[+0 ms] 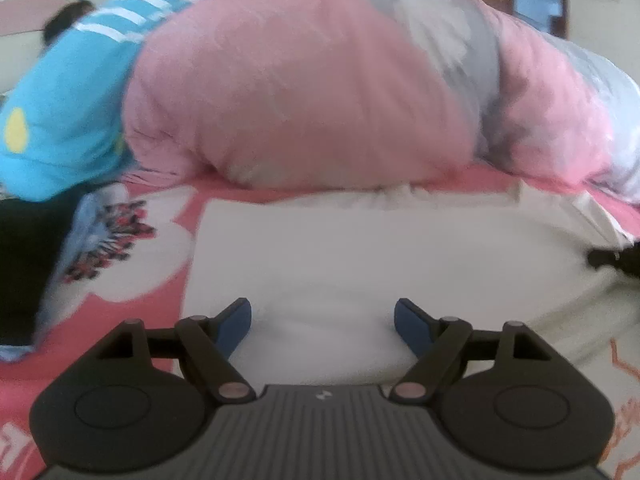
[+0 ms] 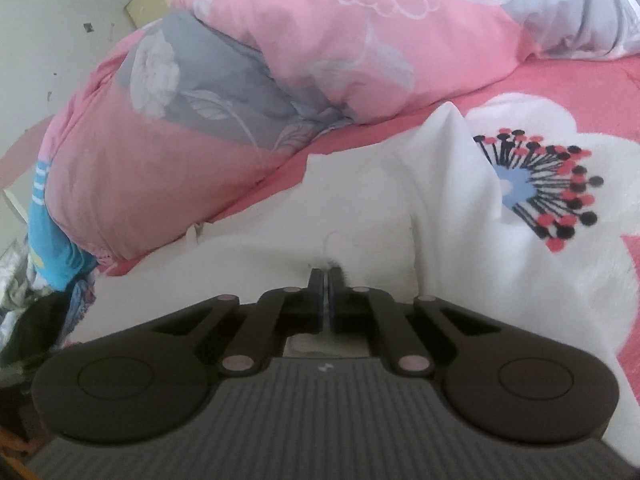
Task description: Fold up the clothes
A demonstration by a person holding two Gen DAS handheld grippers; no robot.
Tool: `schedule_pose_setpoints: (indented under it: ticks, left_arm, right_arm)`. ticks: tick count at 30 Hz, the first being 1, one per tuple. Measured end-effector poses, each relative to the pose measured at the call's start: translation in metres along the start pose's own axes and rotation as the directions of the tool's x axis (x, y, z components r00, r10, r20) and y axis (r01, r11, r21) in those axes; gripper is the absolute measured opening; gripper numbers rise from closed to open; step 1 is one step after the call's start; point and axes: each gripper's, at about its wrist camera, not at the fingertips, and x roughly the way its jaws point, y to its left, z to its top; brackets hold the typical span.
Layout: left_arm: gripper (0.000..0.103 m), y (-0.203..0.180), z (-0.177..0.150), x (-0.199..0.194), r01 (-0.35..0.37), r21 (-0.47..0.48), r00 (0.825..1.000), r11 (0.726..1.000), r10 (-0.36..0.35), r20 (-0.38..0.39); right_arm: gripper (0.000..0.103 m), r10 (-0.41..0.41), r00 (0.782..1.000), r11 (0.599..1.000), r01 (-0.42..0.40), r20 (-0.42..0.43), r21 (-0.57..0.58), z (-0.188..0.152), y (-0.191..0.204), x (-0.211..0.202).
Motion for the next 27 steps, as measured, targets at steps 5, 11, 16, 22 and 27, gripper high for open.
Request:
schedule_pose_setpoints:
  ticks: [5, 11, 16, 22, 27]
  left_arm:
    - [0.080, -0.034, 0.007, -0.002, -0.005, 0.061, 1.000, 0.998, 0.004, 0.008]
    - [0.080, -0.060, -0.005, 0.014, -0.032, 0.109, 0.998, 0.993, 0.038, -0.050]
    - [0.081, -0.061, -0.008, 0.013, -0.044, 0.121, 0.997, 0.992, 0.051, -0.052]
    - [0.081, -0.068, -0.013, 0.003, -0.063, 0.152, 0.996, 0.986, 0.072, -0.055]
    - [0.081, -0.069, -0.018, -0.005, -0.063, 0.157, 0.997, 0.986, 0.071, -0.045]
  right_arm:
    - [0.001, 0.019, 1.000, 1.000, -0.019, -0.013, 0.003, 0.000, -0.001, 0.002]
    - [0.009, 0.025, 1.000, 0.994, -0.026, -0.008, -0.109, -0.001, 0.019, -0.009]
    - [0.016, 0.048, 0.999, 0.936, -0.043, 0.006, -0.350, -0.010, 0.067, -0.023]
    - [0.026, -0.082, 0.987, 0.811, -0.013, -0.136, -0.585, -0.043, 0.095, 0.004]
    - [0.026, -0.102, 0.985, 0.769, -0.010, -0.138, -0.639, -0.043, 0.103, -0.006]
